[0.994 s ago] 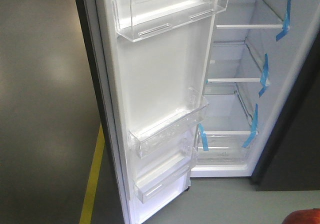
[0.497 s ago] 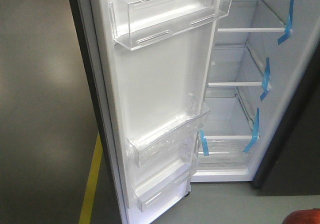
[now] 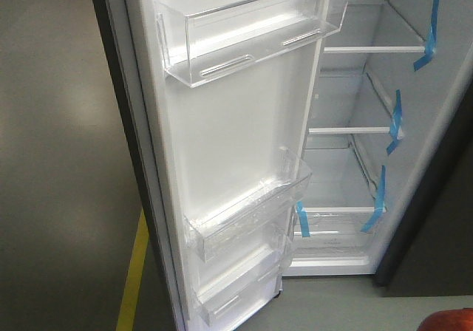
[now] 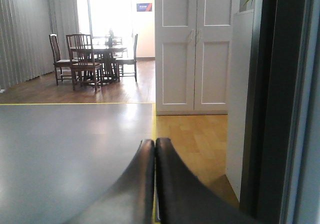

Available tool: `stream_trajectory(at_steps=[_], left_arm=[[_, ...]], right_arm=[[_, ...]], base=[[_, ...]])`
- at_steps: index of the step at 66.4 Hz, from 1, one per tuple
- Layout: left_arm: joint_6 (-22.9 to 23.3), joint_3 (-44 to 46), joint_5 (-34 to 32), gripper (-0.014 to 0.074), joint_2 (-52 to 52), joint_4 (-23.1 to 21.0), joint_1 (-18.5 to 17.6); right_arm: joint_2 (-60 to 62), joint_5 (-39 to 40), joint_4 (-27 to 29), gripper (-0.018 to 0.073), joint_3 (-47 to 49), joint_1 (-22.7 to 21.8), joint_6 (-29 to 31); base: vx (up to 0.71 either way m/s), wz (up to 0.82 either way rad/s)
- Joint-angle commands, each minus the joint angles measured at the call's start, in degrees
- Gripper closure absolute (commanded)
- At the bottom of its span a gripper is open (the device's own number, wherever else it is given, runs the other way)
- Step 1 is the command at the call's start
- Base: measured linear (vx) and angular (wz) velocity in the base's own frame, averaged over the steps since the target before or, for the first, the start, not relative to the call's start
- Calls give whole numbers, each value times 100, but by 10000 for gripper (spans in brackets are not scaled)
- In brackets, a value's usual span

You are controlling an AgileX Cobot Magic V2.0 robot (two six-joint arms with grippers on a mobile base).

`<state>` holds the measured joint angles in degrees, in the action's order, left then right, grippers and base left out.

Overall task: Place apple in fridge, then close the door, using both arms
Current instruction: 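Approach closer to the fridge door bins, keeping the apple in the right gripper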

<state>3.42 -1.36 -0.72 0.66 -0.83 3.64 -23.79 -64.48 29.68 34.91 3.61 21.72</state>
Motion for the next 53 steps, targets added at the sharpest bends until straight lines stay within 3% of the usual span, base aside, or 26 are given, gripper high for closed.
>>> stream_trajectory(at_steps=[1,53], left_arm=[[51,94,-441,603,84,-8,-19],[51,94,-441,603,84,-8,-19]], right_arm=[[-47,320,215,462,149,-15,45],[-47,315,215,462,149,-15,45]], base=[[6,0],[5,0]])
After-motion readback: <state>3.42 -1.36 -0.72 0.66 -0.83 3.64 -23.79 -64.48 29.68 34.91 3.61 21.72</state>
